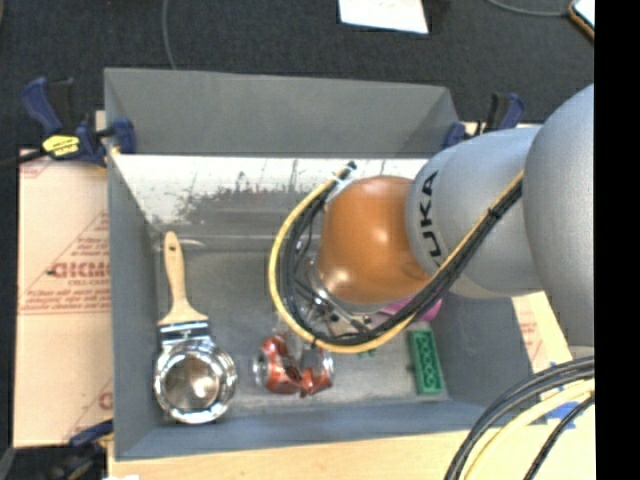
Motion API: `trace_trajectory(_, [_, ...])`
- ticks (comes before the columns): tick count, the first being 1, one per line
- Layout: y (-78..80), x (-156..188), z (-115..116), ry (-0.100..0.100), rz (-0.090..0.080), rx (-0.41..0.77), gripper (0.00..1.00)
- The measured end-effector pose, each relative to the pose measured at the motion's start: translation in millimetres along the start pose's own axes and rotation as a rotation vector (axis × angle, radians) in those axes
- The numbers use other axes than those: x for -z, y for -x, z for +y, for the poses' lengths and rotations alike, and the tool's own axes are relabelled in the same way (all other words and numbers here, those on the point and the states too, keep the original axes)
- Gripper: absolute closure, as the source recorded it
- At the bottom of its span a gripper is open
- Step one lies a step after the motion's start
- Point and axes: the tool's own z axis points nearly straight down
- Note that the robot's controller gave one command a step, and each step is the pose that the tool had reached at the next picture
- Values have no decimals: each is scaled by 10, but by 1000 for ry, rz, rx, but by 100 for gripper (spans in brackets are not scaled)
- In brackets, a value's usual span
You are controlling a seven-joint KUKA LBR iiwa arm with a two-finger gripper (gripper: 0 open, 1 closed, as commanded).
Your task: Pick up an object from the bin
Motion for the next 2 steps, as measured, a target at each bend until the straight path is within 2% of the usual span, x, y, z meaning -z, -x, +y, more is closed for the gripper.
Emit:
trace_trajectory(1, [5,-4,2,0,0,0,100])
trace_trajectory(2, [554,-541,222,1,-7,-33,100])
